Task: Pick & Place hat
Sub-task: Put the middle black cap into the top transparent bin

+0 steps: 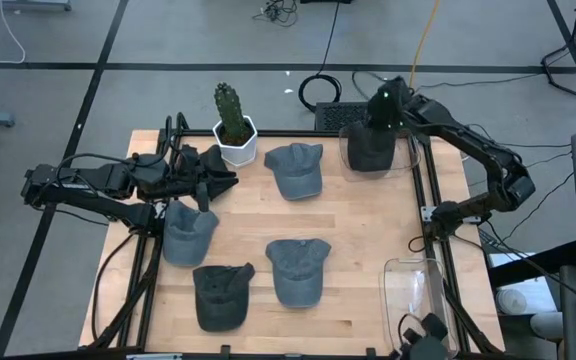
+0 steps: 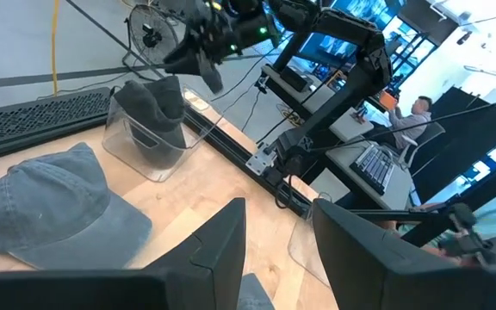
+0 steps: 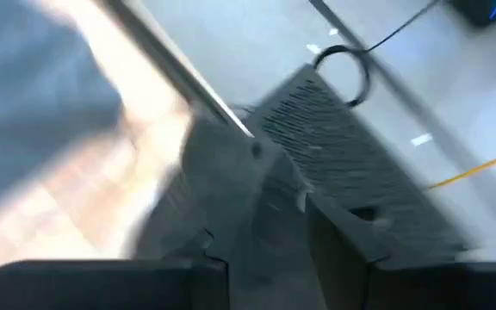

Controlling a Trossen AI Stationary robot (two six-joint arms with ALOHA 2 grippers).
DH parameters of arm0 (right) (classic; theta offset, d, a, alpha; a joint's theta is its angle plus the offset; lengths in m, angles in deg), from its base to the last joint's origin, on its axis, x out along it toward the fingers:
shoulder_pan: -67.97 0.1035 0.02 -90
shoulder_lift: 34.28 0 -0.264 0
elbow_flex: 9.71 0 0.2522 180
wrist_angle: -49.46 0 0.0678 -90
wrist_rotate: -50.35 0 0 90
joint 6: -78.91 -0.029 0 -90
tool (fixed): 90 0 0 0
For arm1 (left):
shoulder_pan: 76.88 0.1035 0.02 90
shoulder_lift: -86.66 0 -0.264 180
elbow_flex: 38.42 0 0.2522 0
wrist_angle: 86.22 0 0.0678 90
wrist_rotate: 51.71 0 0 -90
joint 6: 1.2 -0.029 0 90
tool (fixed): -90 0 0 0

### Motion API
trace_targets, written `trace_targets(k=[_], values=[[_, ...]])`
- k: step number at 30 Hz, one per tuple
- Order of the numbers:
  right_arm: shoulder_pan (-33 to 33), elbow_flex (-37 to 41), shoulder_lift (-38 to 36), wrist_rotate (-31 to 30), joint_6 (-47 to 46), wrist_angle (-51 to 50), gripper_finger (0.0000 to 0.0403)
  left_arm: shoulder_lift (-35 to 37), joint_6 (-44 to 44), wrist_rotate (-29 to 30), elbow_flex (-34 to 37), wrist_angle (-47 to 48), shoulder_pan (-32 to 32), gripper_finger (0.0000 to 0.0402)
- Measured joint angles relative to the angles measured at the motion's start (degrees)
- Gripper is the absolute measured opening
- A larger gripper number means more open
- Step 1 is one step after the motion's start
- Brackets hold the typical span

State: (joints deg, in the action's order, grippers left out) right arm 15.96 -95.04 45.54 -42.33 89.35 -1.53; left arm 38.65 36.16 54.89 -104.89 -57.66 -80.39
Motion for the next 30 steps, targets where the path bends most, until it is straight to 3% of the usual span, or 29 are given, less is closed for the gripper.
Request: trace_targets(k=[5,9,16,30], values=[[-3.8,0.0,4.5,9.0,-19.7,2.6,0.0092,0.0,-0.2,0.0,0.0,0.0,0.0,0.0147],[-5.6,0.0,7.7,12.1,-28.4,2.7,0.0091,0.0,-1.3,0.0,0.0,0.0,0.0,0.0147],[-5.8,0.0,9.0,12.0,-29.5,6.4,0.0091,0.0,-1.7,0.0,0.0,0.1,0.0,0.0147],[-3.0,0.0,15.7,12.0,-26.0,2.0,0.0091,0.0,-1.6,0.0,0.0,0.2,0.0,0.0147]])
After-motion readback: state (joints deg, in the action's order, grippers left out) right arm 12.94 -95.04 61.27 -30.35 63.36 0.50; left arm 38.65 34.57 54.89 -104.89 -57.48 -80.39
